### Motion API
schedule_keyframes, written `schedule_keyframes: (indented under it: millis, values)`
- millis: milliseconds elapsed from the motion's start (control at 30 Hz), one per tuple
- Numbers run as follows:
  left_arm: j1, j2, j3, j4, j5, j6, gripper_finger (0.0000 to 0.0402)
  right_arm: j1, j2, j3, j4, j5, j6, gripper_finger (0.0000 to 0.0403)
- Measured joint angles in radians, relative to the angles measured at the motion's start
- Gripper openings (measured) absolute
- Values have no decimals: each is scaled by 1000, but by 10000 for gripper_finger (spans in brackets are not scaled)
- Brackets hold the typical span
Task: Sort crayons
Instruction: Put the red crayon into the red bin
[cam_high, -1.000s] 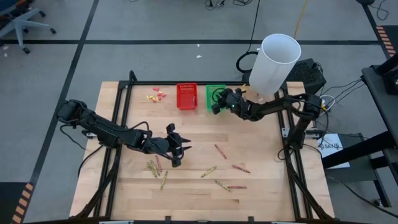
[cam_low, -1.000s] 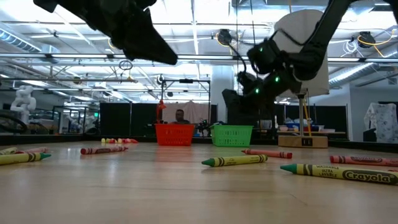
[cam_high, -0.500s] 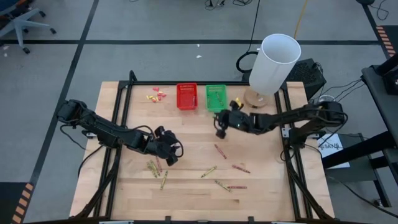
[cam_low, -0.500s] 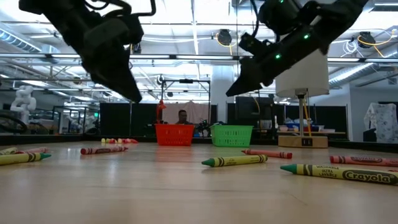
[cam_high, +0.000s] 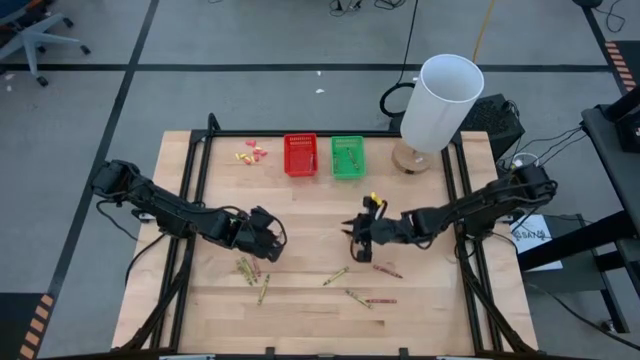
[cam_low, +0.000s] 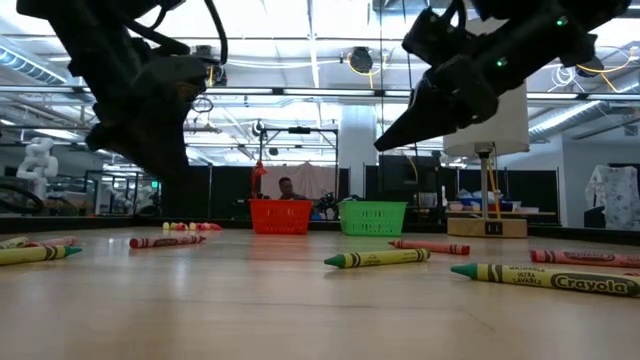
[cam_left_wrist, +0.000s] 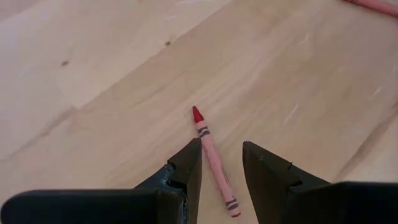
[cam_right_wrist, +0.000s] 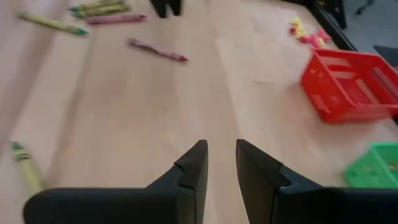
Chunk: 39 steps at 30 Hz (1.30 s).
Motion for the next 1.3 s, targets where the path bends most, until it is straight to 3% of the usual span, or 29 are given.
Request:
schedule_keyframes:
  millis: [267,833,1300]
  values:
    - [-34,22,0,29,0,-82,116,50,42,0,17,1,37,71]
    - [-61,199,0,73,4,-105,116,103,57,0,84,2,102,71]
    - [-61,224,0,74,7,-74,116,113,57,0,85,3,121,71]
